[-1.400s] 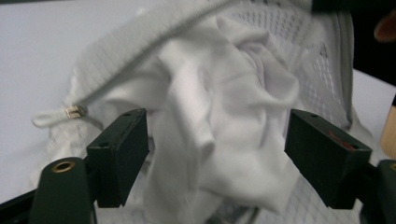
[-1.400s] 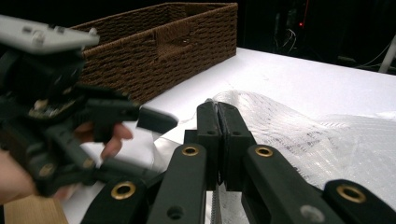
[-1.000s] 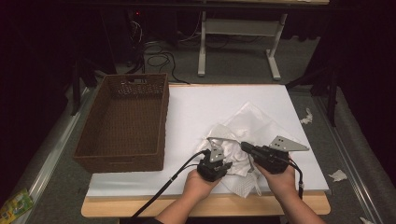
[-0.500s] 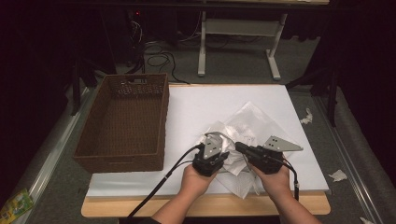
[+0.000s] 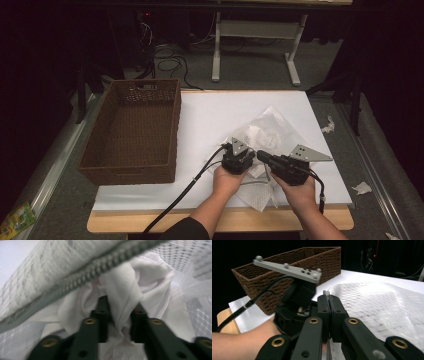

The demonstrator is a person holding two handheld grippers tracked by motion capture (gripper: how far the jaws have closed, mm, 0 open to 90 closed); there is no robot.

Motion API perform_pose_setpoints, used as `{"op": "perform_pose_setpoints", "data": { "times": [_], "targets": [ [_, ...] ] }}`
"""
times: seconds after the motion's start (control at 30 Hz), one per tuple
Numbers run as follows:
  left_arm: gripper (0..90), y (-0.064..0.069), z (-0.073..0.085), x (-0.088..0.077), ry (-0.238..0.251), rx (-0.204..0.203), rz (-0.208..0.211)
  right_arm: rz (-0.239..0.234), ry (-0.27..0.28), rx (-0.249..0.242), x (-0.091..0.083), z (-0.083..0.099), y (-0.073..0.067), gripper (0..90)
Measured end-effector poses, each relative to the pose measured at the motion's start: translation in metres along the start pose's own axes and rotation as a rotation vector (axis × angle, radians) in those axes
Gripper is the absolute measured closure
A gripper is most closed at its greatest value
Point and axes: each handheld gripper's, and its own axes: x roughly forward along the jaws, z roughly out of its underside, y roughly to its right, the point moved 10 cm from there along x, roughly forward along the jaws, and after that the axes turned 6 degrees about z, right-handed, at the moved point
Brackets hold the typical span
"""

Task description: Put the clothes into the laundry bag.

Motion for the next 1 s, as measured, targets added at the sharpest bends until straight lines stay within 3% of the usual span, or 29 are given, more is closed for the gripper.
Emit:
{"op": "perform_pose_setpoints", "data": {
  "times": [0.07,0.13,0.2,0.33,0.4,0.43,0.47,0.53,0.6,0.7,0.8,0.83,0.87,0.9,1.0],
  "targets": [
    [52.0,0.002,0.001,-0.007,-0.019,0.012,-0.003,0.004,-0.003,0.004,-0.001,0.001,0.002,89.4],
    [38.9,0.006,0.002,-0.018,-0.004,0.03,0.003,0.006,-0.006,0.004,-0.001,0.002,0.004,89.4],
    [33.0,0.013,0.006,-0.028,0.002,0.044,0.036,0.009,-0.005,0.0,-0.002,0.002,0.004,89.4],
    [28.7,0.015,0.027,-0.022,-0.097,0.084,0.033,0.012,-0.012,-0.008,0.0,0.002,0.002,89.3],
    [36.2,0.011,0.038,-0.013,-0.201,0.091,0.012,0.013,-0.012,-0.014,0.001,0.002,0.001,89.3],
    [40.0,0.012,0.042,-0.009,-0.231,0.084,0.021,0.014,-0.014,-0.014,0.0,0.002,0.001,89.3],
    [43.8,0.014,0.042,-0.007,-0.231,0.096,0.024,0.015,-0.012,-0.013,0.0,0.002,0.001,89.3],
    [61.5,0.016,0.041,-0.005,-0.231,0.132,0.014,0.016,-0.009,-0.015,-0.001,0.002,0.002,89.3],
    [74.7,0.018,0.041,-0.004,-0.23,0.135,0.03,0.016,-0.01,-0.01,-0.001,0.003,0.004,89.3],
    [82.8,0.016,0.036,-0.005,-0.206,0.128,0.02,0.015,-0.013,-0.004,-0.001,0.003,0.005,89.4],
    [83.4,0.016,0.017,-0.009,-0.099,0.084,0.007,0.016,-0.006,-0.012,-0.003,0.002,0.004,89.4],
    [83.4,0.017,0.009,-0.01,-0.058,0.089,0.002,0.019,-0.003,-0.01,-0.003,0.001,0.004,89.4],
    [83.5,0.017,0.009,-0.01,-0.058,0.089,0.002,0.019,-0.001,-0.014,-0.004,0.001,0.004,89.3],
    [83.4,0.019,-0.005,-0.01,0.007,0.102,0.003,0.021,0.002,-0.013,-0.004,0.001,0.005,89.4],
    [83.4,0.02,-0.014,0.002,0.034,0.077,0.011,0.028,0.004,-0.006,-0.005,0.001,0.008,89.4]
  ]
}}
